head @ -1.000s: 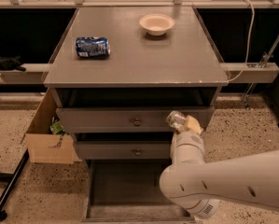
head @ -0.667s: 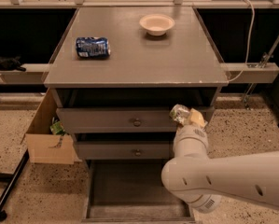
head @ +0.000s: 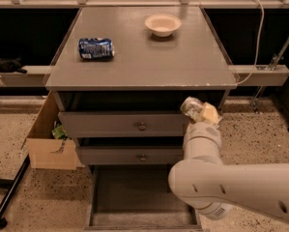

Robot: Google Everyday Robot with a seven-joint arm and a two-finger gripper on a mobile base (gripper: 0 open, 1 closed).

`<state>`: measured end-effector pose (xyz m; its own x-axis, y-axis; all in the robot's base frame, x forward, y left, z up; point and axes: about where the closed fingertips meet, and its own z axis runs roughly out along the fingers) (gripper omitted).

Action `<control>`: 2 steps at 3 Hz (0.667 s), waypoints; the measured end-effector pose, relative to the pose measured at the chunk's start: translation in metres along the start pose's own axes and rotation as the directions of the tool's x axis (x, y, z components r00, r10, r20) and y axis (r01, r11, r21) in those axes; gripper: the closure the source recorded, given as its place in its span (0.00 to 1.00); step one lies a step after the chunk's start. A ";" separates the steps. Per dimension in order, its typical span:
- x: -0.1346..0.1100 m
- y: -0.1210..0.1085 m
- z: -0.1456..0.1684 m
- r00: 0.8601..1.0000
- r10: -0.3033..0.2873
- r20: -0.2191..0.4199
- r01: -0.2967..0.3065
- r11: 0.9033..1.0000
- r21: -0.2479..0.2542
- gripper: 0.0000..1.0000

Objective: Pick 7up can from bottom drawer and place on counter

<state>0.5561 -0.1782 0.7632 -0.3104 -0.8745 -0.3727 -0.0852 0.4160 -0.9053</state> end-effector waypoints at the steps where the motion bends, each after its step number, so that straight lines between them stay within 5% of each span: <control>1: 0.007 -0.042 -0.013 0.998 0.061 0.014 -0.062 0.995 0.073 1.00; 2: 0.007 -0.042 -0.013 0.998 0.061 0.014 -0.061 0.995 0.073 1.00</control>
Offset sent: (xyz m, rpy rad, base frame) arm -0.0086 -0.0165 0.0300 0.0291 -0.0671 -0.0238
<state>0.5452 -0.1980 0.8012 -0.3013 -0.8512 -0.4297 0.0035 0.4497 -0.8932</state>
